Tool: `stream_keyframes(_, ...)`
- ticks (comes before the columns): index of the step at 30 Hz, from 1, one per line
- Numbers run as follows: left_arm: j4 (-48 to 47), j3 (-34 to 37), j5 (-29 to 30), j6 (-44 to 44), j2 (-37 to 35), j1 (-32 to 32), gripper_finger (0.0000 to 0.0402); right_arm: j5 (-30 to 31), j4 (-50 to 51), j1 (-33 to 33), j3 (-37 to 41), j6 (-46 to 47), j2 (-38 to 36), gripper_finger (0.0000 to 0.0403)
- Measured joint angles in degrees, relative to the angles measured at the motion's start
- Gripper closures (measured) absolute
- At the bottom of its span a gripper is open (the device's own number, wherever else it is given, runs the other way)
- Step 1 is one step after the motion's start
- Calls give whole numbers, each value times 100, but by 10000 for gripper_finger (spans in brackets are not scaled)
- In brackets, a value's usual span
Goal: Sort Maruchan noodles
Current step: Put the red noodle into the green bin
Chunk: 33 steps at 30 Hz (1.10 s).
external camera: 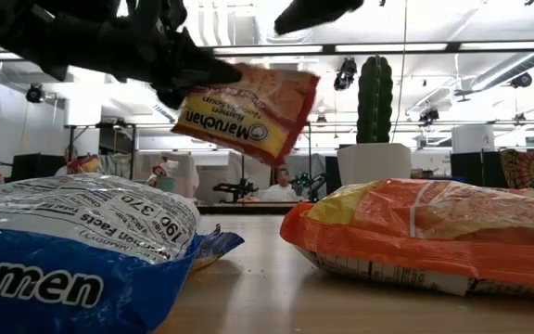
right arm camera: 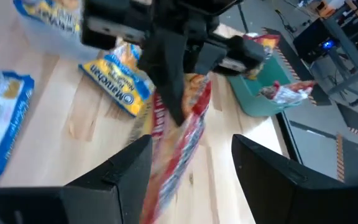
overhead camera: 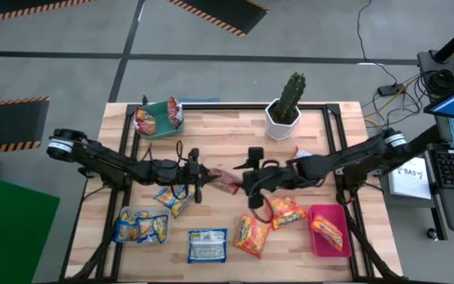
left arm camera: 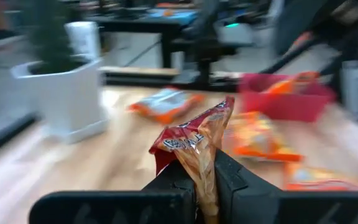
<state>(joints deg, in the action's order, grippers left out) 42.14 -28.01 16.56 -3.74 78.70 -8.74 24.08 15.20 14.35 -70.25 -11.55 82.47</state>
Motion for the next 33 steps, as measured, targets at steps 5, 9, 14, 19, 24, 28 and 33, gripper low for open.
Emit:
stream_keyframes(5,-1251,5,1243,25,-877,162,401,2,70,-11,249,196,-634,192)
stream_keyframes(9,-2209,8,2357,61,-1648,312,402,4,-68,-11,680,319,-1091,192)
stream_keyframes(14,-3614,-280,3325,50,-2580,615,402,112,-779,-13,1366,300,-1502,193)
stream_keyframes(19,-5269,-928,3551,-62,-3007,1233,402,601,-1350,-15,1828,-11,-1688,193)
stream_keyframes(24,-7069,-1668,3538,-443,-2920,2216,402,831,-1460,-66,1873,-233,-1683,193)
stream_keyframes(28,-8259,-2198,3246,-657,-2590,3104,401,860,-1461,-169,1845,-351,-1674,193)
stream_keyframes(33,-9239,-2715,2508,-717,-2002,4147,401,893,-1464,-321,1842,-453,-1674,193)
